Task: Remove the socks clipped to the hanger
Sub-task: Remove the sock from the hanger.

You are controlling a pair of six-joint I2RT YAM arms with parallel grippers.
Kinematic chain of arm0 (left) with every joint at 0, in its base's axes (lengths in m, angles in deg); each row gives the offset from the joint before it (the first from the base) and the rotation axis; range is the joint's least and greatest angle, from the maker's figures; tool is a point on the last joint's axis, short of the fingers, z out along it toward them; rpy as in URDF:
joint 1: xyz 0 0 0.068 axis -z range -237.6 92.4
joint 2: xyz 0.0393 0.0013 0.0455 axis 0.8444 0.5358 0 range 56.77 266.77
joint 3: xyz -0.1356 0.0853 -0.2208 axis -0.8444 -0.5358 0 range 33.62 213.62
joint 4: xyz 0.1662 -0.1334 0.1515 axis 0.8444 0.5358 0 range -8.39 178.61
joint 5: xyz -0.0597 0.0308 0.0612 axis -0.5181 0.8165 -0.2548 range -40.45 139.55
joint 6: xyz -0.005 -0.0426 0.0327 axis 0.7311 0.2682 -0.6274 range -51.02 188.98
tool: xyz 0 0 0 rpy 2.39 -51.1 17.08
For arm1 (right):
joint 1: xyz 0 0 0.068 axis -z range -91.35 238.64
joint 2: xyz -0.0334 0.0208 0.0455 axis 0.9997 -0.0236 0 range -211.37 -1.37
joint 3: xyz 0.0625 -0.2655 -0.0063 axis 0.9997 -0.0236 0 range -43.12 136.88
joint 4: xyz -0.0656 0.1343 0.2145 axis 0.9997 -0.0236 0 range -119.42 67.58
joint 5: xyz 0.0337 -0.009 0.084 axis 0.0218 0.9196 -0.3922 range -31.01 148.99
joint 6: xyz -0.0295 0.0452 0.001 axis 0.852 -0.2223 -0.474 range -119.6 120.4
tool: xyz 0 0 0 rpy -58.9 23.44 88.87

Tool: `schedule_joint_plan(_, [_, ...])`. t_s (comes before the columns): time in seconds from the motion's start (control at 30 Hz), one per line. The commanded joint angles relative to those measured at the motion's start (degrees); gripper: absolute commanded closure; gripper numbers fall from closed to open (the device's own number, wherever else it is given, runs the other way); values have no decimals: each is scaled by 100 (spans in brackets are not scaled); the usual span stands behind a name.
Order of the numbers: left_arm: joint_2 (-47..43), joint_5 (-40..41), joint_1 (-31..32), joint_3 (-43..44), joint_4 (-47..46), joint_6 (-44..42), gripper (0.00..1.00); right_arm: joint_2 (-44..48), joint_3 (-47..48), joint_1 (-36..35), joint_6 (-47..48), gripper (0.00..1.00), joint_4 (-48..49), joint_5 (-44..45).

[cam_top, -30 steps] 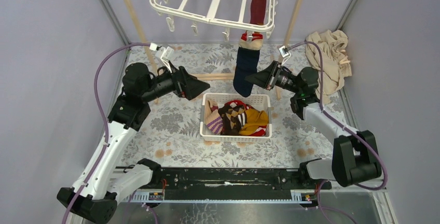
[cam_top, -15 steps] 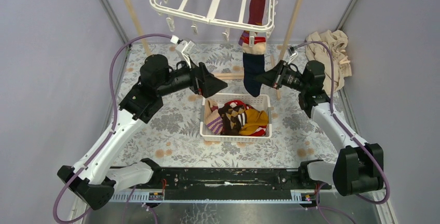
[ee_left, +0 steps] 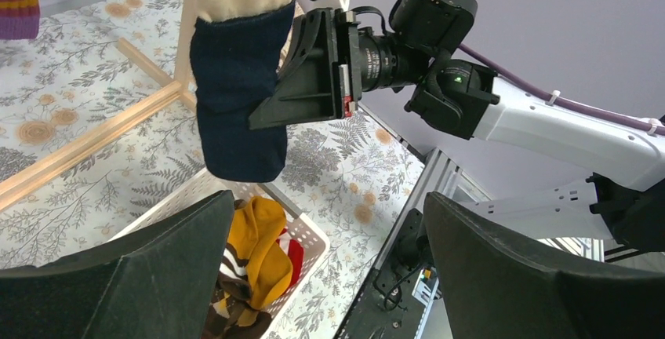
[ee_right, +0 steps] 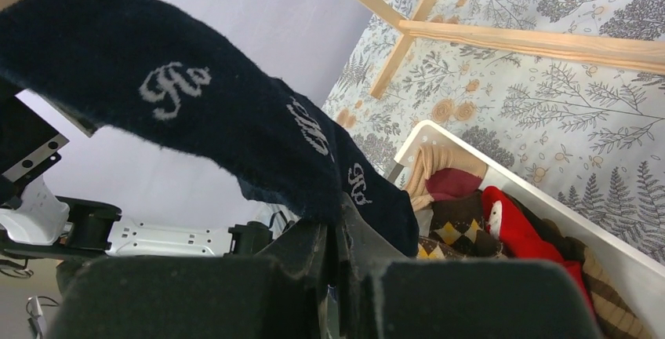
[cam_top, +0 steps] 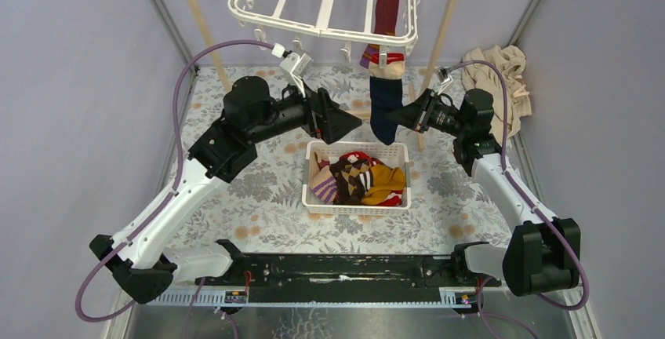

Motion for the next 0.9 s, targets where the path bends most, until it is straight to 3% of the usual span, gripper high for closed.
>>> schedule_joint_plan(0.0, [125,528,291,372,22,-142,1,209,222,20,-67,100,202,-232])
schedule_joint_plan(0.3, [352,1136,611,530,-402,-333,1,242,219,17,-172,100,280,-319])
schedule_joint_plan(0.67, [466,1497,787,-250,-1395,-706,1,363,446,14,-550,100,90,-708])
schedule_joint_plan(0.87, [55,1504,789,-1126,-1722,-512,1,455,303,-151,-1598,100,1083,-1010])
